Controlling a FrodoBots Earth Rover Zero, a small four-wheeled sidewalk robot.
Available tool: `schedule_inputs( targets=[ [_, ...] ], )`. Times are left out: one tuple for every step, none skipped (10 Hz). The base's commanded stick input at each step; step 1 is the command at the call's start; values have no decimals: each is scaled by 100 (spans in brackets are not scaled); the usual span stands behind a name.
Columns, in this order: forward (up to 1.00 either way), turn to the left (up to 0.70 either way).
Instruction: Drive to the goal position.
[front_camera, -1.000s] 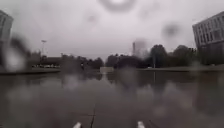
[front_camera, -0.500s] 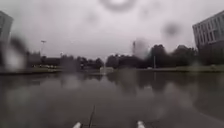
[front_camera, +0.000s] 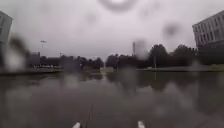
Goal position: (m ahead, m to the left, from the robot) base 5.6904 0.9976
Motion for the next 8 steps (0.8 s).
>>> schedule_inputs(
  targets=[
    [70,1],
    [70,1],
    [70,1],
    [70,1],
    [70,1],
    [70,1],
    [70,1],
    [70,1]
  ],
)
